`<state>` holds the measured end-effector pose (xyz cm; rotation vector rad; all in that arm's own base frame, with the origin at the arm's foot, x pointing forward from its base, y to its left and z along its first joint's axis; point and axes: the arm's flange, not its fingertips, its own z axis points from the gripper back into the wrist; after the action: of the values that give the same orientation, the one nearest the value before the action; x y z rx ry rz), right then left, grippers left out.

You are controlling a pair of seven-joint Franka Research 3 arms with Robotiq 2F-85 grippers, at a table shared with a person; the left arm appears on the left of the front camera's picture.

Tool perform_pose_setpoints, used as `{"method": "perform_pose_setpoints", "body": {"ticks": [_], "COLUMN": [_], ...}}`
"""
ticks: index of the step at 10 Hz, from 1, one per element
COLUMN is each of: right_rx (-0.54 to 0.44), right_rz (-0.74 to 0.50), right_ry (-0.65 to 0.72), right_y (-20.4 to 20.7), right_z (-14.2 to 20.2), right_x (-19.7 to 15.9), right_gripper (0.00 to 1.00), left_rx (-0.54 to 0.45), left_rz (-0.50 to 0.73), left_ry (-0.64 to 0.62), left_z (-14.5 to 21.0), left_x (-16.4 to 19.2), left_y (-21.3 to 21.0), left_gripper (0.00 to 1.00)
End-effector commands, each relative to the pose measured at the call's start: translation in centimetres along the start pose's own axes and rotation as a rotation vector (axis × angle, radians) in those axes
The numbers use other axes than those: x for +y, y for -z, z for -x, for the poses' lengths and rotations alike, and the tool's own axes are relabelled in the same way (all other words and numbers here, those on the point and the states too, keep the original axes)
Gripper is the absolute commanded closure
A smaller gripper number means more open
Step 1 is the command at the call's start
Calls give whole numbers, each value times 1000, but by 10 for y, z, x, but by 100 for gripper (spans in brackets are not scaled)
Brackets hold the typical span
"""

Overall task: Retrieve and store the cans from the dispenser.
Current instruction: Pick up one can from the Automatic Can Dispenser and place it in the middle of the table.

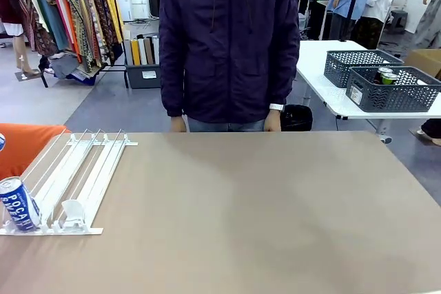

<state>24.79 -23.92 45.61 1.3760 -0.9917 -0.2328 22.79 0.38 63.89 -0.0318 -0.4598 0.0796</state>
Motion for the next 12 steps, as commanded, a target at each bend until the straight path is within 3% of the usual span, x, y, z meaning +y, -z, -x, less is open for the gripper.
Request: {"method": "perform_pose_setpoints", "body": {"ticks": [1, 2, 3, 5, 6, 8, 10, 12], "right_rx": [-22, -22, -22, -22, -22, -22, -22, -22], "right_rz": [-15, -15, -15, -15, -15, -15, -15, -15], "right_ry": [8, 8, 8, 8, 8, 8, 8, 8], "right_y": [2, 2, 2, 2, 2, 2, 2, 2], "right_z": [-3, -3, -3, -3, -3, -3, -3, -3], "right_x": [5, 5, 5, 5, 5, 5, 5, 5], "right_gripper": [0, 0, 0, 0, 0, 0, 0, 0], "left_rx": [-23, -68, -85, -34, 31, 115, 138, 251], "left_rz": [65, 107, 131, 174, 208, 151, 34, 78], "left_ry": [49, 81, 203, 443, 542, 645, 727, 839], "left_z": [-14, -39, -66, -102, -102, -79, -53, -33], "left_x": [-16, -45, -90, -198, -259, -339, -383, -409], "left_y": [5, 12, 22, 59, 90, 155, 223, 265], "left_gripper": [100, 100, 100, 100, 100, 100, 100, 100]}}
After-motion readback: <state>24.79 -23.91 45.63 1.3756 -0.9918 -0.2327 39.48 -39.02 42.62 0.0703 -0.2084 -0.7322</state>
